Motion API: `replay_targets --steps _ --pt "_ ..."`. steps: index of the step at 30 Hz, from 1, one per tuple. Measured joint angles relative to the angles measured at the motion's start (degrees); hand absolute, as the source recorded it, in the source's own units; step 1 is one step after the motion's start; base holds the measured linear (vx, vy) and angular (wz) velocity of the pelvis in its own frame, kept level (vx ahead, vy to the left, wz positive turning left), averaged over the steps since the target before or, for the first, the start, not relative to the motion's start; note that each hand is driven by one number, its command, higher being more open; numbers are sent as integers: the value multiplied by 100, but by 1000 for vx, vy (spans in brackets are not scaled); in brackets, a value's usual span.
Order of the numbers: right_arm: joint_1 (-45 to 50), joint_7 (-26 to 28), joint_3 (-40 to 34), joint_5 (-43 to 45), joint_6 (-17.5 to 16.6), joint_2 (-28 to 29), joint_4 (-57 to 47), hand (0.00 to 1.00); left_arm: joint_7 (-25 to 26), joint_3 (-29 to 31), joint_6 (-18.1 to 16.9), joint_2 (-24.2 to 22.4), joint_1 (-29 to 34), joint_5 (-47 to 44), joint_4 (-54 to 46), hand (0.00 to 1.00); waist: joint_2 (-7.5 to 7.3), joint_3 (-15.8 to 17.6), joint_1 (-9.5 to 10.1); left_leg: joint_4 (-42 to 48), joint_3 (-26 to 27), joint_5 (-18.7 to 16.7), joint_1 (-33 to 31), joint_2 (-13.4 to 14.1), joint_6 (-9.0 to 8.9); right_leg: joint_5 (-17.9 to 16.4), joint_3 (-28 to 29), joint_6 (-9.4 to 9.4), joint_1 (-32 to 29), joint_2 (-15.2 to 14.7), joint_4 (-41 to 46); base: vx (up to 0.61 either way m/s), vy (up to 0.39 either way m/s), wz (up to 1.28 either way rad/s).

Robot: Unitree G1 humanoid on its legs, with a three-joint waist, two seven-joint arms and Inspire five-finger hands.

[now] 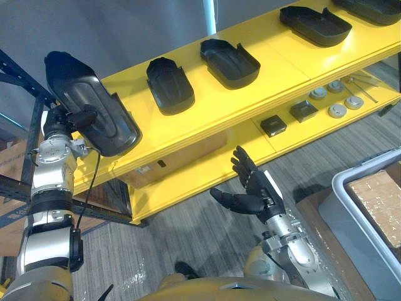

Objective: Walk over and take three plastic housings, then place them on the shelf

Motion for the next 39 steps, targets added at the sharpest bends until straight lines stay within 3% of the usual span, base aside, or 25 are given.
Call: replay_targets --steps 11,12,13,18,30,35,39 --pt "-34 -186 96 0 150 -26 -288 100 -429 257 956 122 -469 953 186 0 123 78 -7 -51 79 51 -24 -50 -20 0 129 8 -133 -10 42 1 0 -2" --pt "-32 -186 103 1 153 -27 -318 100 -487 261 1006 154 -478 1039 194 100 127 90 -8 -52 92 51 0 -50 -20 0 140 8 -128 -8 42 -33 -15 -10" --pt "-39 -186 131 -6 178 -29 -435 100 -867 315 1250 263 -545 1393 284 100 198 159 -10 -55 132 45 36 -44 -25 1 148 15 -88 2 13 -45 -20 -7" --pt "-45 -290 146 -42 287 -29 -509 100 -1209 303 1513 262 -562 1592 736 100 201 260 -20 -50 147 13 29 -4 -35 25 143 46 -67 15 -34 -27 -14 -1" --pt "-99 -350 124 -41 388 -26 -531 100 -957 492 1477 466 -547 1561 901 100 187 276 -43 -49 230 29 211 54 -55 40 180 57 127 173 -222 17 -3 -3" --pt "-93 -350 125 -36 383 -24 -524 100 -299 602 1129 495 -549 1307 902 100 190 277 -60 -67 233 23 239 60 -62 63 169 94 195 209 -321 -12 -1 1" --pt "-86 -331 137 -66 267 5 -396 100 325 562 444 759 -658 576 790 100 187 276 -149 -82 217 23 282 94 -63 167 118 97 351 302 -546 -3 0 1"
